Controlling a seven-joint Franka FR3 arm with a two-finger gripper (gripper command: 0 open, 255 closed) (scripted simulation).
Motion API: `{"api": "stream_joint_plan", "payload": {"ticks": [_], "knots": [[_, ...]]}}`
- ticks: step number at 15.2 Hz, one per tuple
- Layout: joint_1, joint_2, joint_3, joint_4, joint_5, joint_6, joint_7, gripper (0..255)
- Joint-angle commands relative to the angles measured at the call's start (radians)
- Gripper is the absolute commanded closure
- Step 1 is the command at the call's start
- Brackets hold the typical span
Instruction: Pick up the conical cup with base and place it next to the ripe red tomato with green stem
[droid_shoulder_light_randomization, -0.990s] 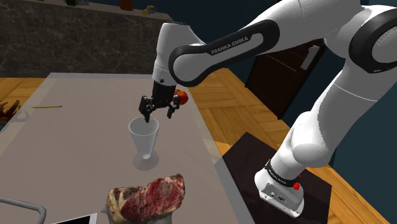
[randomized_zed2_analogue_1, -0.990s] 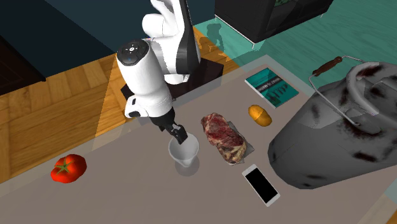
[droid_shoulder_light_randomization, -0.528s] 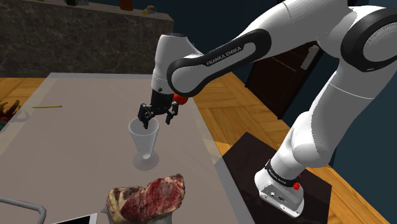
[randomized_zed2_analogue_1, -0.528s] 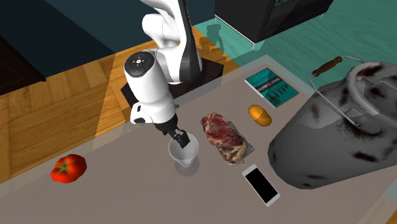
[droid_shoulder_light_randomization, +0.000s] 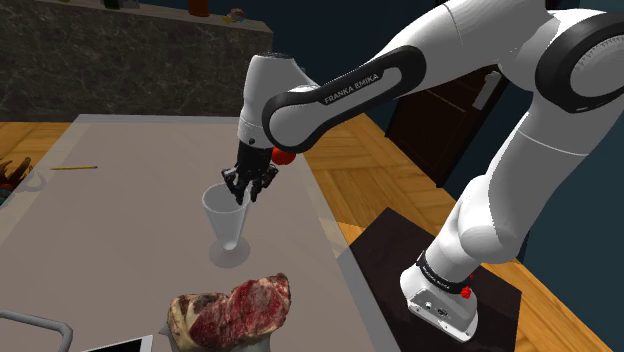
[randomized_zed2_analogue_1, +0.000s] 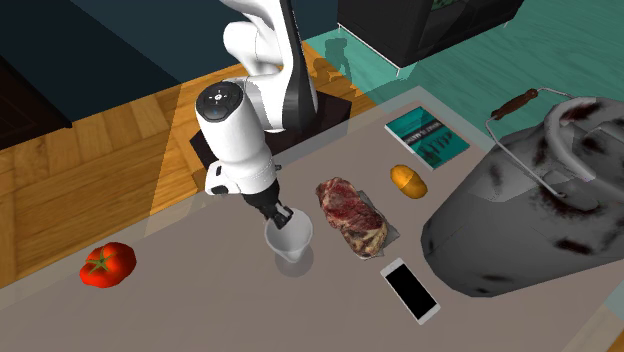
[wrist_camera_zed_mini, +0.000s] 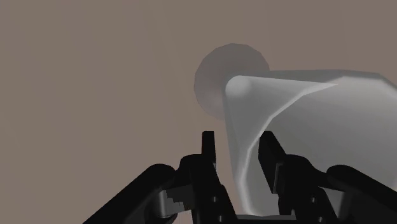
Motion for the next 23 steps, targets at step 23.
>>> {"api": "stream_joint_plan", "payload": {"ticks": [23], "knots": [[-0.006, -0.092, -0.009, 0.113, 0.02, -0.2, 0.0, 255]]}}
